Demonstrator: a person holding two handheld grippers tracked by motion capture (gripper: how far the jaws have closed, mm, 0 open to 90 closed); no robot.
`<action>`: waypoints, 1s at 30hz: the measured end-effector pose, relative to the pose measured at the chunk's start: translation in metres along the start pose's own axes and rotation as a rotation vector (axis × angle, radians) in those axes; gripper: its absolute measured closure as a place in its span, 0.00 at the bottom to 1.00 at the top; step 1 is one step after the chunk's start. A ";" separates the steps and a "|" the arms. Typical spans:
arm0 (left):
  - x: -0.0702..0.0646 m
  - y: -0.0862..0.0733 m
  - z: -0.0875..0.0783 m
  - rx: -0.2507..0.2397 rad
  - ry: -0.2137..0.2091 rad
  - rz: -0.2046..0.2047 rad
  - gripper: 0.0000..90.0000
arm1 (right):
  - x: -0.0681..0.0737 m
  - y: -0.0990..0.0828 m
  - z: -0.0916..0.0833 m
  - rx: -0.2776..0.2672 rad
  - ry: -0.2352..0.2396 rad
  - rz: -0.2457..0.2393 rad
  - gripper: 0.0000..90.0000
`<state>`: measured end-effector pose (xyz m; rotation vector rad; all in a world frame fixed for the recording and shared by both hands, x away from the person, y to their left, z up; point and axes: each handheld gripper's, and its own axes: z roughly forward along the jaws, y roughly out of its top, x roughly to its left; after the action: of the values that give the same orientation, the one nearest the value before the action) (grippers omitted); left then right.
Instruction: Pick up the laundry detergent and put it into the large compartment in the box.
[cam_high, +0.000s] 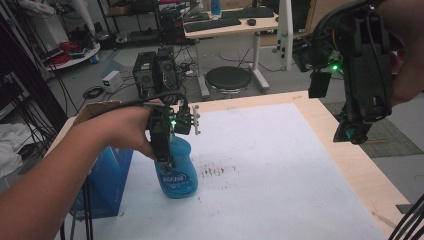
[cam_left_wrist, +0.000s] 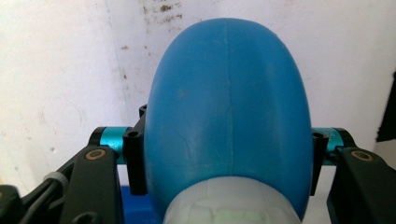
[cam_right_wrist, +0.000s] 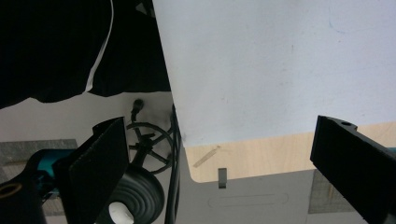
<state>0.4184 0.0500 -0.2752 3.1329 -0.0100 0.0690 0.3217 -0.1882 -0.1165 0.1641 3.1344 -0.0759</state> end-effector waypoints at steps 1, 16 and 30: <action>-0.002 0.000 -0.007 0.007 0.001 -0.011 0.43 | -0.001 0.000 0.000 0.000 -0.003 -0.006 0.04; -0.008 -0.015 -0.072 -0.002 -0.021 -0.110 0.42 | -0.001 0.003 0.002 0.007 -0.007 -0.024 0.04; -0.005 -0.053 -0.129 -0.009 0.030 -0.346 0.43 | -0.002 0.010 0.004 0.003 -0.005 -0.054 0.04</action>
<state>0.4084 0.1038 -0.1470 3.0701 0.5265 0.1125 0.3249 -0.1782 -0.1210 0.0791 3.1343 -0.0804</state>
